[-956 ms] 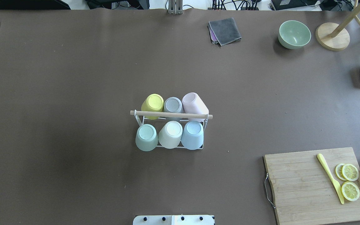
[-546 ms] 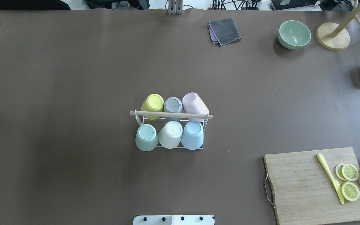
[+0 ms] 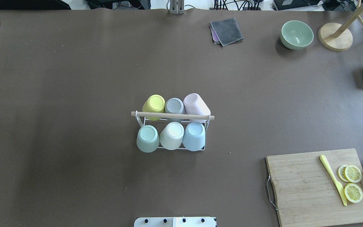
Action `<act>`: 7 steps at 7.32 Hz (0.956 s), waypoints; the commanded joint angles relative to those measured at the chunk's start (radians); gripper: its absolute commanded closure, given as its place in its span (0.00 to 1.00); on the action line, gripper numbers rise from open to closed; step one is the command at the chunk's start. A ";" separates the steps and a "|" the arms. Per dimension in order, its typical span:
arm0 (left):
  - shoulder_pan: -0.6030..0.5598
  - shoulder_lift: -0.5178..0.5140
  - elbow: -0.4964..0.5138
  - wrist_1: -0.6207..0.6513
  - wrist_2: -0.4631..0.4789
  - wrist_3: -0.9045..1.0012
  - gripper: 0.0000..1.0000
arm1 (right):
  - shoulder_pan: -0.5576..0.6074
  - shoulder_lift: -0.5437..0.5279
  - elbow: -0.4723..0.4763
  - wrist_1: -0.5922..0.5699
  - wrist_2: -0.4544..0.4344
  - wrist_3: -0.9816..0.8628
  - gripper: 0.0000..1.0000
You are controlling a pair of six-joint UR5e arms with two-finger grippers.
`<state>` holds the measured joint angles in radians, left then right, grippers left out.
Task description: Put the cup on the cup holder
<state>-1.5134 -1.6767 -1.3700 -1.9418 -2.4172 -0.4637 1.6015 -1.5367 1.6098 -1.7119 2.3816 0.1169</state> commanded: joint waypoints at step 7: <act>-0.028 0.127 -0.279 0.336 0.115 0.209 0.02 | 0.005 -0.003 0.010 0.000 -0.002 0.003 0.00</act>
<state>-1.5440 -1.5877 -1.6188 -1.5947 -2.3006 -0.2560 1.6062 -1.5390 1.6193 -1.7119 2.3809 0.1196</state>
